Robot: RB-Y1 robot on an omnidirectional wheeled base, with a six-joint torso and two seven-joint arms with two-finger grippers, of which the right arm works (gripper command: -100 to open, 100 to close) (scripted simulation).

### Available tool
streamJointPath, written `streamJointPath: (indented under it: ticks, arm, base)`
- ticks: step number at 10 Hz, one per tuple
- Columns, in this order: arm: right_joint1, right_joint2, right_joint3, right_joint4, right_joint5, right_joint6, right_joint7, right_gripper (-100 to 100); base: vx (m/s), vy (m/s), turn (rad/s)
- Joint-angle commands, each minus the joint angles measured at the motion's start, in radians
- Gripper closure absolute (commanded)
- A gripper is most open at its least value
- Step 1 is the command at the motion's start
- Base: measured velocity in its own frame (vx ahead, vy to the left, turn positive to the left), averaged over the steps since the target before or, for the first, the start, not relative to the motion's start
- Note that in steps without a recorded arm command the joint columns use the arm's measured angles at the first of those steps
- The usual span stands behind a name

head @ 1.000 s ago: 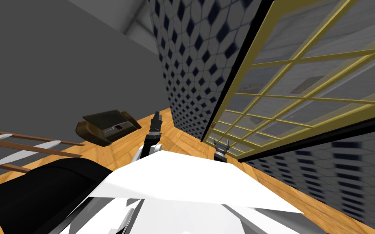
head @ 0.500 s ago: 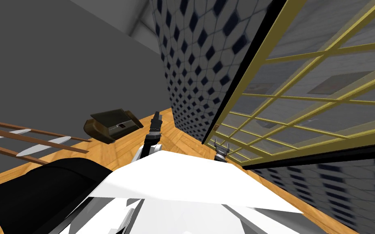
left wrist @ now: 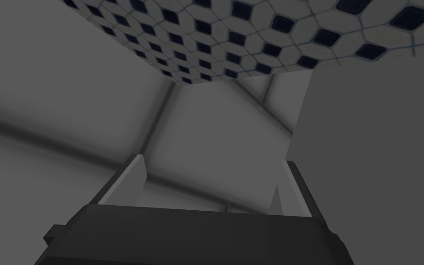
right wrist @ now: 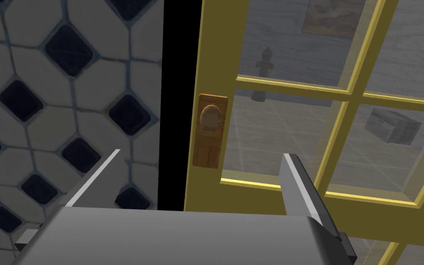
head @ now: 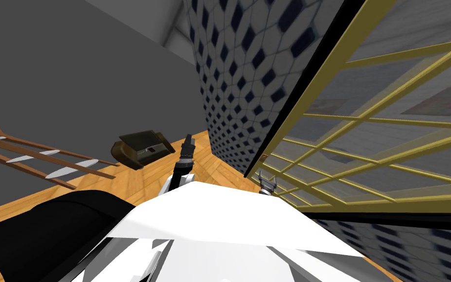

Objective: Pull the door open

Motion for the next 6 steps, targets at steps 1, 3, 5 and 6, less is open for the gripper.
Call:
streamJointPath:
  ticks: [1,3,5,6]
  arm:
    - [-0.007,-0.007,0.013,0.039,-0.039,-0.014,-0.031,-100]
    - [-0.009,-0.01,0.018,0.053,-0.052,-0.019,-0.042,-100]
    - [-0.014,-0.019,0.033,0.096,-0.092,-0.036,-0.077,-100]
    - [-0.017,-0.024,0.041,0.119,-0.113,-0.045,-0.096,-100]
  base:
    - [0.114,-0.029,0.133]
    - [0.079,-0.032,0.056]
    - [0.096,-0.052,0.132]
    - [0.136,-0.063,0.106]
